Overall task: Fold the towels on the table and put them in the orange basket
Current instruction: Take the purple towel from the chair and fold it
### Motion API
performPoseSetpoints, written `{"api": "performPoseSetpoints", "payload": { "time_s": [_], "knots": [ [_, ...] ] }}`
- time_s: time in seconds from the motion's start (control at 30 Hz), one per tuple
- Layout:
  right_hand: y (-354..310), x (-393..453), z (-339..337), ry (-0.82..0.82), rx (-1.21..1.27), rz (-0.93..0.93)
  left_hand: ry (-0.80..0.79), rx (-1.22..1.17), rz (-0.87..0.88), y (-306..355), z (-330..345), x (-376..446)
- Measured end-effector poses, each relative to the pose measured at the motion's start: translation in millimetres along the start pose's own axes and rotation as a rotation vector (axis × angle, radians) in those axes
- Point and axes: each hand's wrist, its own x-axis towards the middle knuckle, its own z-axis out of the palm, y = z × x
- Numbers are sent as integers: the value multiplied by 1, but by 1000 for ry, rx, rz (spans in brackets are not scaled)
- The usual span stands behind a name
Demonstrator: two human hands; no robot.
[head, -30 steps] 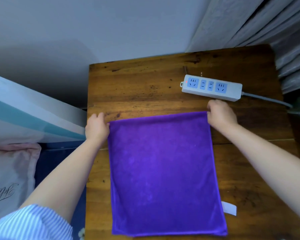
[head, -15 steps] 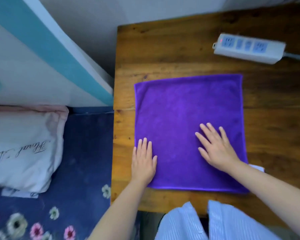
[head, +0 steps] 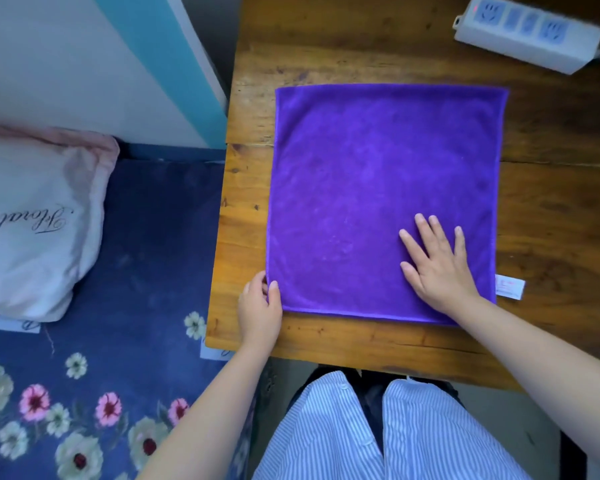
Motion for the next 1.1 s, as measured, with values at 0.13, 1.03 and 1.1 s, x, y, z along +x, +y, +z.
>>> {"api": "performPoseSetpoints", "payload": {
  "time_s": [0.13,1.03,1.1],
  "knots": [
    [-6,-12,5,-45,-19,8,-9,-61,-70,-11,-3,0],
    [17,-10,-31,182,106,126,-59,728,646,19,-17,47],
    [30,22,-39,136,122,146,-62,704,638,53,-17,74]
  ]
}}
